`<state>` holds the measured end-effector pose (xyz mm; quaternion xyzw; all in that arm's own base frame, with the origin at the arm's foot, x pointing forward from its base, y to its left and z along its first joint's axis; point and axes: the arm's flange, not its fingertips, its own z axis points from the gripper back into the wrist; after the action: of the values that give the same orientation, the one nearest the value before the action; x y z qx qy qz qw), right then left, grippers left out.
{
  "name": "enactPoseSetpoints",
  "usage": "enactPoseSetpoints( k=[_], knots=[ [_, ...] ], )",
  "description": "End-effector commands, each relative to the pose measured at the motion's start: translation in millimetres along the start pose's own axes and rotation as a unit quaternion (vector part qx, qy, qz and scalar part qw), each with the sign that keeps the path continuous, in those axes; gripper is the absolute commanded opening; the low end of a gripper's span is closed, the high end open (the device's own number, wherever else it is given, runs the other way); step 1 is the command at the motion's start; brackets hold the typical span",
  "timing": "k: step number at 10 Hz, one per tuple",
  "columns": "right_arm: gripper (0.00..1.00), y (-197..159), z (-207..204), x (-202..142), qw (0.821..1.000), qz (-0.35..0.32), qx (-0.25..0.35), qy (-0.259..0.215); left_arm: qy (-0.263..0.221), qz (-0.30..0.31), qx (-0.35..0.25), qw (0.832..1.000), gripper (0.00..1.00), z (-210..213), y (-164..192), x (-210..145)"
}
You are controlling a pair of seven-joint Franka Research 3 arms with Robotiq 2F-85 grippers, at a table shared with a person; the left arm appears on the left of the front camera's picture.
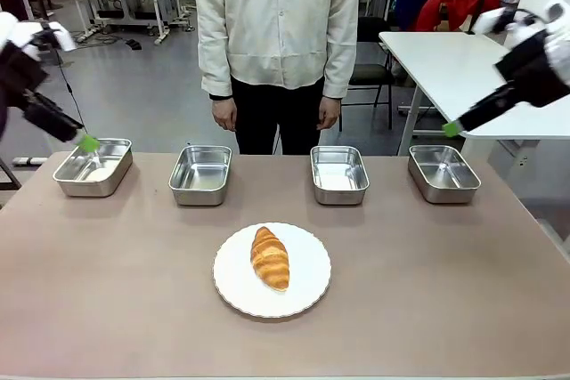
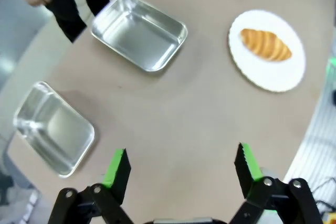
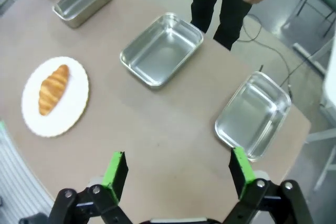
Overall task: Place the bread in the container.
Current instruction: Place the Butter Roll into the Airtight Container indicated by the human.
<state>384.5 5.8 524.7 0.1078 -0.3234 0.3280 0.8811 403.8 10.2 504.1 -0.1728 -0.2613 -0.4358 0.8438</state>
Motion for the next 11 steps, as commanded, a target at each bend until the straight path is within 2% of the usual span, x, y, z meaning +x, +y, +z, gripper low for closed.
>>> enactPoseSetpoints(
  k=[1,2,3,4,8,9,11],
  knots=[
    [1.0,-17,17,-28,1.0,0.009,0.017,-0.007,-0.039,-0.039,-0.025,0.998,1.0,10,26,-22],
    [1.0,-18,15,-36,1.0,0.015,0.017,-0.015,-0.069,-0.058,-0.011,0.996,1.0,13,28,-32],
    [1.0,-13,14,-16,1.0,0.002,0.007,-0.003,-0.039,-0.012,0.032,0.999,1.0,5,24,-30],
    [1.0,-13,14,-16,1.0,0.002,0.007,-0.003,-0.037,-0.039,-0.005,0.999,1.0,18,22,-29],
    [1.0,-13,14,-16,1.0,0.002,0.007,-0.003,-0.031,-0.029,0.004,0.999,1.0,16,21,-30],
    [1.0,-8,12,-19,1.0,0.01,0.012,0.004,-0.069,-0.04,0.001,0.997,1.0,30,19,-40],
    [1.0,-33,21,-36,0.999,0.009,0.04,-0.013,-0.117,-0.033,-0.026,0.992,1.0,62,39,-64]
  ],
)
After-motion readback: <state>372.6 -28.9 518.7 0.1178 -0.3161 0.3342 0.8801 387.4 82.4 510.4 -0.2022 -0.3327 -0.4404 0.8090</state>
